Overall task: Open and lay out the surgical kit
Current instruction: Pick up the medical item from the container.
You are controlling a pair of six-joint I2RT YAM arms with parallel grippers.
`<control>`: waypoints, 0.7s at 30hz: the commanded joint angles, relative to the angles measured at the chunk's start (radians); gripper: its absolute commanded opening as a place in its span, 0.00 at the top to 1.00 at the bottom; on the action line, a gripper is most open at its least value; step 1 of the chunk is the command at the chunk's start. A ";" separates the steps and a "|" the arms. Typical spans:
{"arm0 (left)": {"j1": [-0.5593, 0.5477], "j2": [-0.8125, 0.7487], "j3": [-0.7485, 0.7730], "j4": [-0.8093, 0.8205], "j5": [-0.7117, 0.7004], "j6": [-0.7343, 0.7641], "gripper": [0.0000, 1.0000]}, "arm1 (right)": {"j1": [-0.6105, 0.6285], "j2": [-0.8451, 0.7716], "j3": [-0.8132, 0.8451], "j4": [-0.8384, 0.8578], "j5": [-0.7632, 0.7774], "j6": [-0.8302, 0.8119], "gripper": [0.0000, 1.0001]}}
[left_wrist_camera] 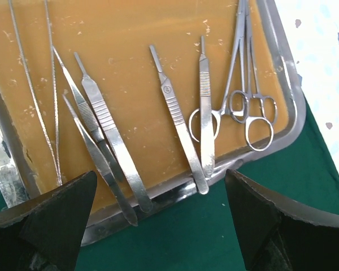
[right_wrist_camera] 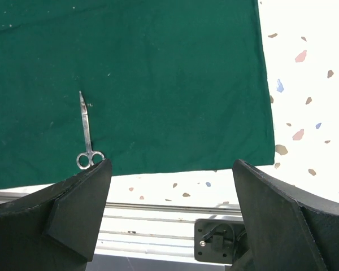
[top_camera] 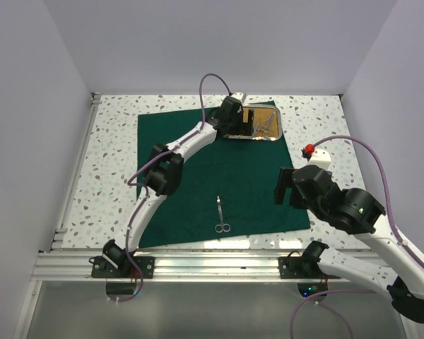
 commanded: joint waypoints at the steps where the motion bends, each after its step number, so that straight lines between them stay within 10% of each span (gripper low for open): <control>1: 0.007 0.018 0.048 0.061 -0.045 -0.013 0.00 | -0.002 -0.001 0.013 -0.013 0.047 -0.004 0.07; 12: 0.006 0.055 0.062 0.077 -0.062 -0.020 0.04 | -0.002 0.030 0.006 0.009 0.047 -0.028 0.07; 21: 0.011 0.070 0.062 0.064 -0.094 -0.046 0.35 | -0.002 0.032 -0.002 0.009 0.047 -0.032 0.08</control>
